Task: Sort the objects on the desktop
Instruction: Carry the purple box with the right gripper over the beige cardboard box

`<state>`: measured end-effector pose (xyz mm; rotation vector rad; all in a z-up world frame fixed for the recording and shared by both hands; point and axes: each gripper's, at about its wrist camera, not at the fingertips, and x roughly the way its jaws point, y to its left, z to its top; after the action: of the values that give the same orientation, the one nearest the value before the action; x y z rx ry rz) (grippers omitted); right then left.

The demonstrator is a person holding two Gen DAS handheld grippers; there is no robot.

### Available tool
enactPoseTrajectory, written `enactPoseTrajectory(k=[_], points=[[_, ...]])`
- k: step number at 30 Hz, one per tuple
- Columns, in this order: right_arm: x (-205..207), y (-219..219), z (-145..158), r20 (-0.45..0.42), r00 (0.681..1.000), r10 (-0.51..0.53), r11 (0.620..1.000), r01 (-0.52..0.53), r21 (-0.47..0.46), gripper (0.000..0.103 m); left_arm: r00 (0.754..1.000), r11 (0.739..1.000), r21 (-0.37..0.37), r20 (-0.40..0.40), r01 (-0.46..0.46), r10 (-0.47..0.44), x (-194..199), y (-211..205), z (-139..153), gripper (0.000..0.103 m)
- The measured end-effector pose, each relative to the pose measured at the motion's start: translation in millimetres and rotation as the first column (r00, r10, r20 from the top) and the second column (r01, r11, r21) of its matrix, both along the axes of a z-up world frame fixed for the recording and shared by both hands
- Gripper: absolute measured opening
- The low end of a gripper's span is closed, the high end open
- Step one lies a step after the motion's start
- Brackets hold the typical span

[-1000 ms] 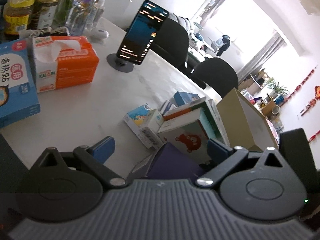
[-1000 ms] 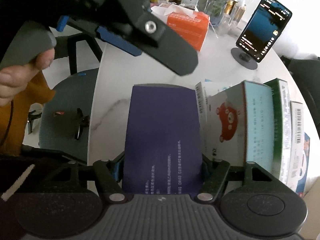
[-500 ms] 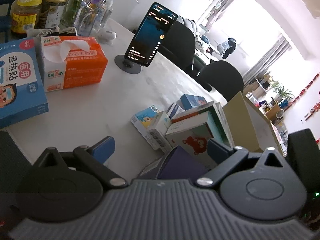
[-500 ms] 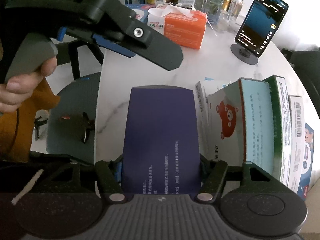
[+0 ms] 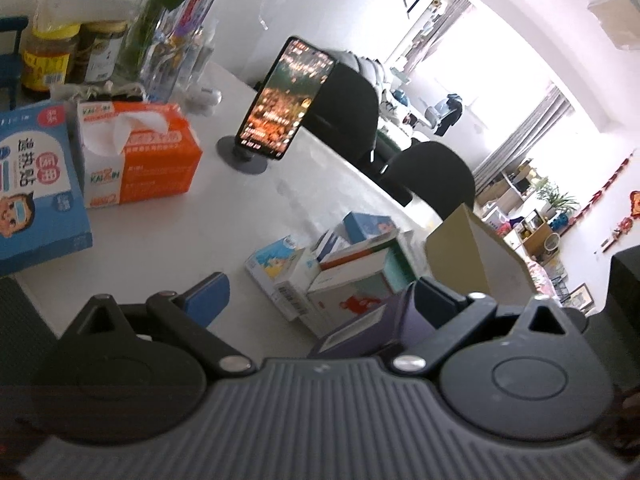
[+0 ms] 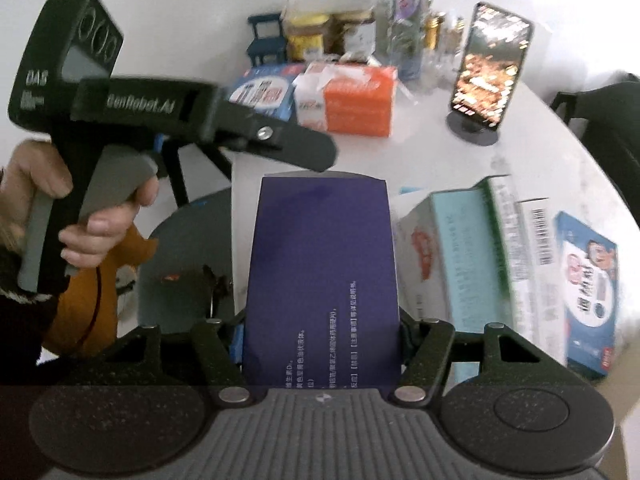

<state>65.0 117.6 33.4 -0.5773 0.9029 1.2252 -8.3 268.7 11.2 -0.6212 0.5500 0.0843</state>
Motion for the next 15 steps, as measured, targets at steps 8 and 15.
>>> enactPoseTrajectory(k=[8,15], points=[[12,-27,26,-0.007,0.998,-0.059,0.998,0.060,0.034,0.067,0.997,0.999,-0.011,0.057,0.048,-0.047,9,-14,15,0.101],[23,-51,37,-0.015,0.993,-0.119,0.992,0.120,0.050,0.067,0.985,0.995,0.018,0.144,0.099,-0.101,22,-30,44,0.101]])
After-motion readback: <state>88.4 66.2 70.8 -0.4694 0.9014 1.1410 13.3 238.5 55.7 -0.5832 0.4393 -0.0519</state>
